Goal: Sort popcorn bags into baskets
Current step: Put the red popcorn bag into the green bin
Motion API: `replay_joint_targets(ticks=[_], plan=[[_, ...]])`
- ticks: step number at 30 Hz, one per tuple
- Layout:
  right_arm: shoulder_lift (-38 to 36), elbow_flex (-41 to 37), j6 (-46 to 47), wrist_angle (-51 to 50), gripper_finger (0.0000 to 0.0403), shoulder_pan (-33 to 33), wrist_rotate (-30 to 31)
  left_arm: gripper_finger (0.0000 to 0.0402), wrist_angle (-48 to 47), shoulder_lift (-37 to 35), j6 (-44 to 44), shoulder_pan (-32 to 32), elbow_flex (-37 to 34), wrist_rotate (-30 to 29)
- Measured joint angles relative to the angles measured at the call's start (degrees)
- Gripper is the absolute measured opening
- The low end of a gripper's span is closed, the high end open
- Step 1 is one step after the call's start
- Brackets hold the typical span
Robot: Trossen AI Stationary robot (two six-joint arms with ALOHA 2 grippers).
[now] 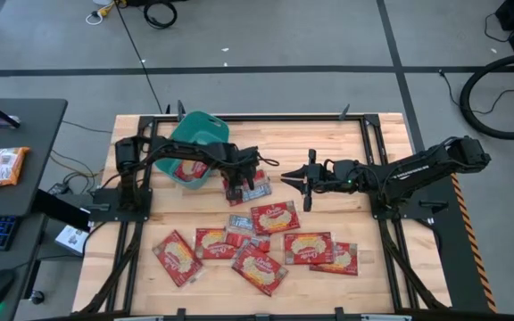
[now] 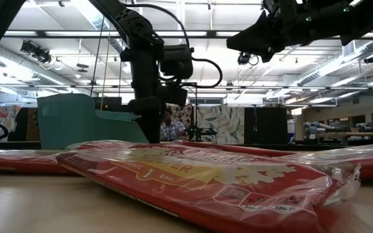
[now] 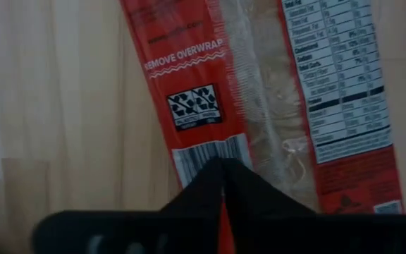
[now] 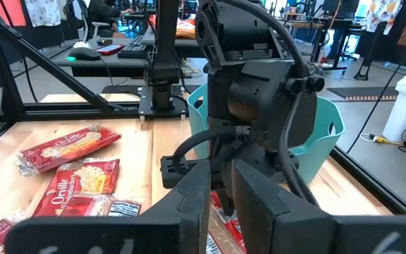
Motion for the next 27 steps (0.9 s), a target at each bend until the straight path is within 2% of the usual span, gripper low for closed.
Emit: replay_joint_targets(ticks=[4, 13, 17, 19, 24, 27], plan=[[0.0, 0.0, 0.01, -0.02, 0.0066, 0.0, 0.0, 0.0007, -0.51, 0.07, 1.3, -0.51, 0.29, -1.99], [0.0, 0.0, 0.02, -0.74, 0.0066, 0.0, -0.01, 0.0003, -7.54, -0.98, 1.95, -0.01, 5.44, -2.05], [0.0, 0.0, 0.17, -0.96, 0.0066, 0.0, -0.02, 0.0006, -11.3, -1.29, 4.22, 0.13, 5.46, 1.7], [0.0, 0.0, 0.2, -0.96, 0.0066, 0.0, 0.0, 0.0021, -14.86, -1.29, 4.42, -0.3, 5.44, 1.63], [0.0, 0.0, 0.44, -0.98, 0.0066, 0.0, -0.02, 0.0091, -20.32, -1.29, 8.44, -2.86, 5.44, -5.56], [0.0, 0.0, 0.5, -0.94, 0.0066, 0.0, -0.02, 0.0132, -21.12, -1.31, 12.28, -5.56, 5.08, -7.32]])
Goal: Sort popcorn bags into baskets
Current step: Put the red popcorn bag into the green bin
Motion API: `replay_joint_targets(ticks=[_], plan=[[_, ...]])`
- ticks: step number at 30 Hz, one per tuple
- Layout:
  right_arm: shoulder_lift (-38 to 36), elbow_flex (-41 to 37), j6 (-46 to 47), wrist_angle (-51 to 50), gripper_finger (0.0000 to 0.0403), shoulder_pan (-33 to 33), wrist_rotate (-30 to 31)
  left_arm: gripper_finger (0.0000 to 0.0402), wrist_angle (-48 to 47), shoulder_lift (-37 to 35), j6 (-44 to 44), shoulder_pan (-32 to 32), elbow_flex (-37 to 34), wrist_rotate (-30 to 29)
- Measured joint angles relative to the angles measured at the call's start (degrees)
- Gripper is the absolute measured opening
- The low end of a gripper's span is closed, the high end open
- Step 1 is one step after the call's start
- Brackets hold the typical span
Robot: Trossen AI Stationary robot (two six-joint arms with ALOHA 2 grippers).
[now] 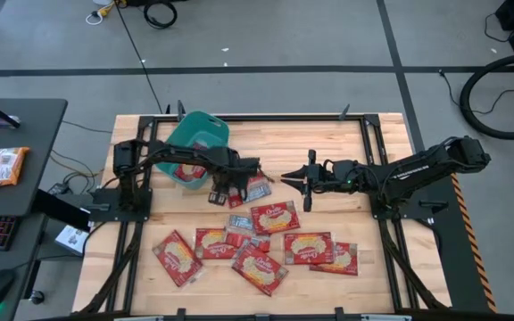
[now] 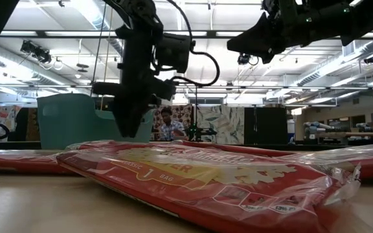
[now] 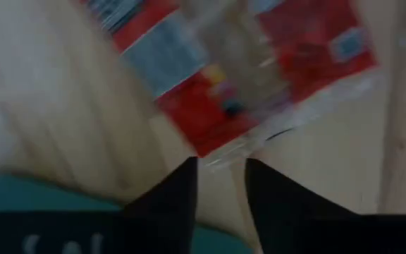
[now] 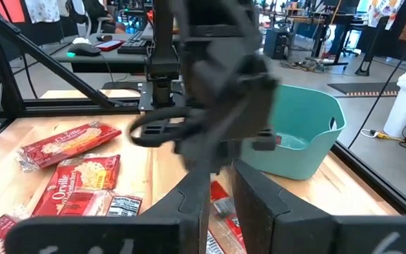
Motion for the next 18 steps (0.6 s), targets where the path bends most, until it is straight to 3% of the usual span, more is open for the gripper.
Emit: replay_joint_targets(ticks=[4, 12, 18], plan=[[0.0, 0.0, 0.37, 0.02, 0.0066, 0.0, 0.0, 0.0161, 2.02, 0.0, 2.43, -4.3, -1.82, -6.29], [0.0, 0.0, 1.16, 0.13, 0.0066, 0.05, -1.05, 0.0155, 8.04, -0.1, 3.69, -9.45, -8.66, -18.96], [0.0, 0.0, 1.16, 0.53, 0.0066, 0.04, -1.05, 0.0153, 10.29, -0.11, 4.47, -10.22, -10.76, -18.83]])
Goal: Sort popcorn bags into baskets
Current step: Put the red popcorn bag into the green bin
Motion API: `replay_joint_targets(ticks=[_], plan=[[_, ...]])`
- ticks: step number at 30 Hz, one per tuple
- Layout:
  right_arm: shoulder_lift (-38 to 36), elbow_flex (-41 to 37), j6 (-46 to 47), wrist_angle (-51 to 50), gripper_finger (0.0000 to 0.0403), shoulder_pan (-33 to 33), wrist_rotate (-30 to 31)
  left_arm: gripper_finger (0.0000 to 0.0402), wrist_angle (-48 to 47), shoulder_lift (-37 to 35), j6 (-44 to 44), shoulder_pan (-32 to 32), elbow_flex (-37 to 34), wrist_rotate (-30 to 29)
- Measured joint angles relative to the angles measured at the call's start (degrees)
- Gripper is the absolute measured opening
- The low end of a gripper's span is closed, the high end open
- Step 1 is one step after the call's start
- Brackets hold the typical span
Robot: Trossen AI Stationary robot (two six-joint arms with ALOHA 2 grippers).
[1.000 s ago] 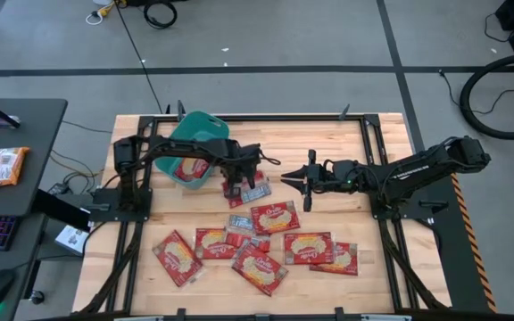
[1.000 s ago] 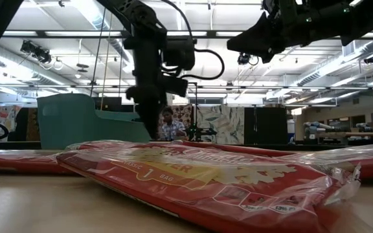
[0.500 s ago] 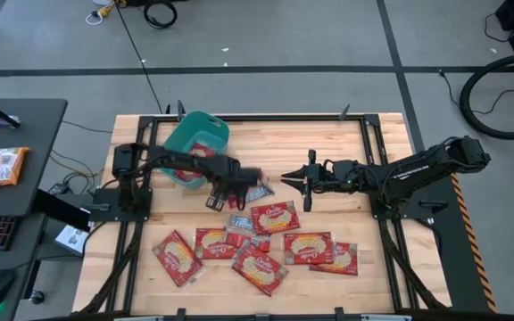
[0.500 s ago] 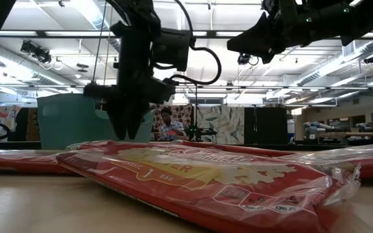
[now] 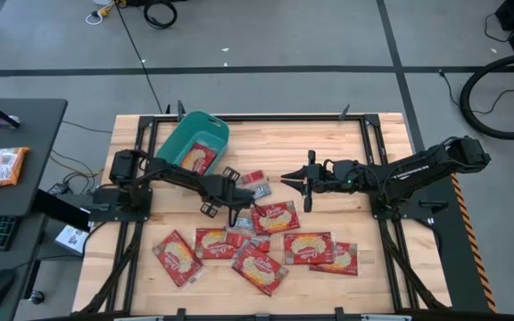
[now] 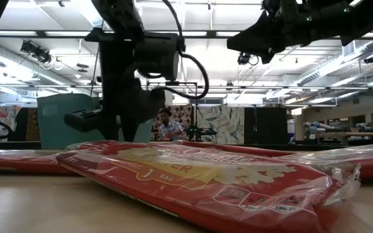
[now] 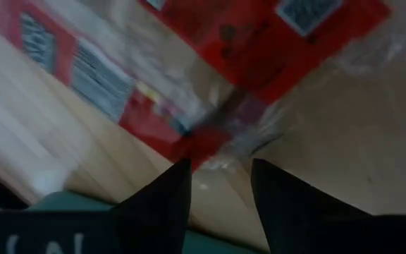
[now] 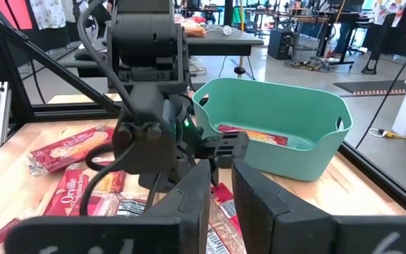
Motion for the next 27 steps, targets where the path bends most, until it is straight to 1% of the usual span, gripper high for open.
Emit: replay_joint_targets(ticks=[5, 10, 13, 15, 18, 24, 25, 27], plan=[[0.0, 0.0, -0.06, 0.04, 0.0066, 0.0, 0.0, 0.0153, 2.61, -0.09, 0.24, 0.07, -1.71, -0.89], [0.0, 0.0, -0.09, 0.0, 0.0066, 0.0, -0.09, 0.0152, 5.15, -0.09, 0.42, 0.09, -1.94, -2.71], [0.0, 0.0, -0.11, 0.0, 0.0066, 0.0, -0.09, 0.0145, 5.24, -0.07, 1.02, 0.09, -1.97, -2.56], [0.0, 0.0, -0.13, 0.0, 0.0066, 0.0, -0.09, 0.0133, 5.22, -0.07, 1.05, 0.21, -1.95, -1.1], [0.0, 0.0, -0.11, -0.01, 0.0066, 0.0, -0.09, 0.0103, 5.43, -0.11, 1.03, 0.56, -1.95, 0.43], [0.0, 0.0, -0.11, -0.02, 0.0066, 0.0, -0.09, 0.002, 7.47, -0.05, 0.79, 0.81, -1.96, 1.38], [0.0, 0.0, -0.11, -0.02, 0.0066, 0.0, -0.09, 0.0011, 7.8, -0.04, 0.82, 0.81, -1.97, 1.37], [0.0, 0.0, -0.11, -0.04, 0.0066, 0.0, -0.09, 0.0008, 8.22, -0.04, 1.01, 0.81, -1.97, 1.37]])
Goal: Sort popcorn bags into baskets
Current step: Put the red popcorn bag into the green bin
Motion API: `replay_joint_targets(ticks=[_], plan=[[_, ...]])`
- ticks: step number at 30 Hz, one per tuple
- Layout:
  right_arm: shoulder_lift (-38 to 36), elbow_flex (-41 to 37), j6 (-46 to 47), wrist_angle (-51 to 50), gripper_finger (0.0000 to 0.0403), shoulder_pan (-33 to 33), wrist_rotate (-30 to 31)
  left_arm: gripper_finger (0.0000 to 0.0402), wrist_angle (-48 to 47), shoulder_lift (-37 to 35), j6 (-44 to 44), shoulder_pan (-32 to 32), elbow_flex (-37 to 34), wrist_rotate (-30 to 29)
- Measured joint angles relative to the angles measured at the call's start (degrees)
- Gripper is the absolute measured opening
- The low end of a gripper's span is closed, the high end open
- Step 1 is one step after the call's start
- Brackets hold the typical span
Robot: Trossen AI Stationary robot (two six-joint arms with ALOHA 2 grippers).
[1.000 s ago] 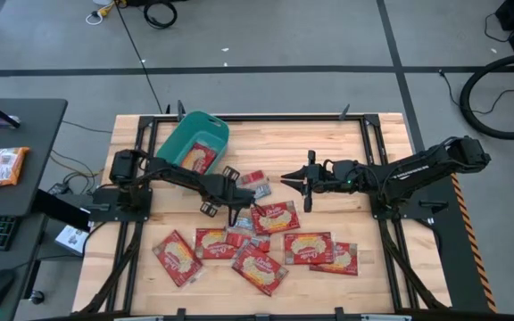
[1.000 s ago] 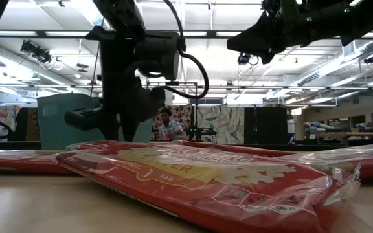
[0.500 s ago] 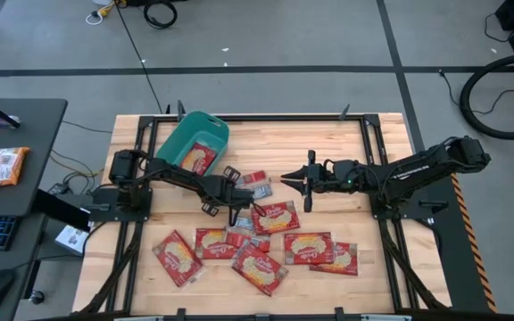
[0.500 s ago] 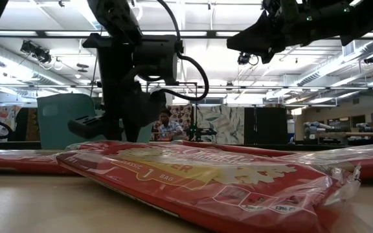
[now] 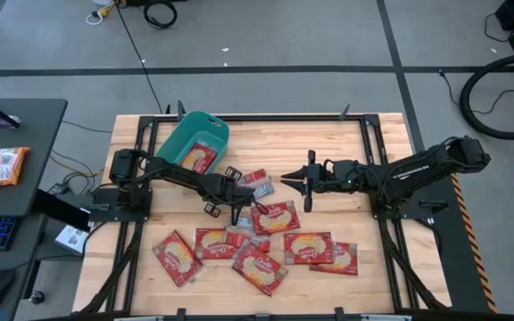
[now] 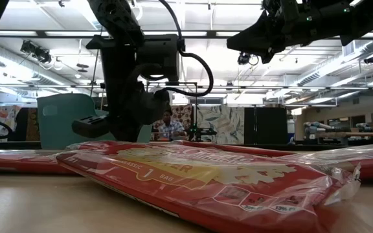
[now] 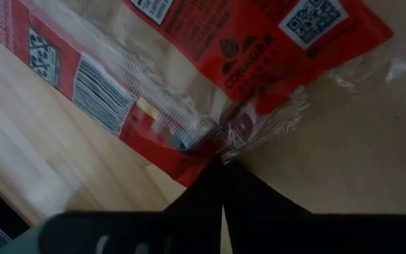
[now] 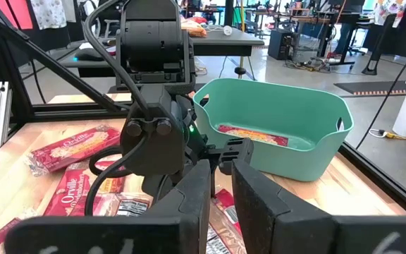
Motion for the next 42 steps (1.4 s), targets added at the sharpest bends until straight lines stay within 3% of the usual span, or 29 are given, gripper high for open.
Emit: replay_joint_targets(ticks=[6, 15, 27, 42], plan=[[0.0, 0.0, 0.0, -0.02, 0.0066, 0.0, 0.0, 0.0004, -0.35, -1.6, -0.04, 0.0, 0.02, 0.77], [0.0, 0.0, 0.0, -0.05, 0.0066, 0.01, 0.02, 0.0002, -0.3, -11.92, -3.6, 2.79, 0.13, 0.59], [0.0, 0.0, 0.0, 0.02, 0.0066, 0.0, 0.04, 0.0001, 1.89, -26.47, -10.91, 9.16, 0.15, 8.3], [-0.02, 0.0, 0.02, -0.15, 0.0066, 0.0, 0.07, 0.0, 0.54, -39.19, -13.59, 14.01, 0.17, 7.65]])
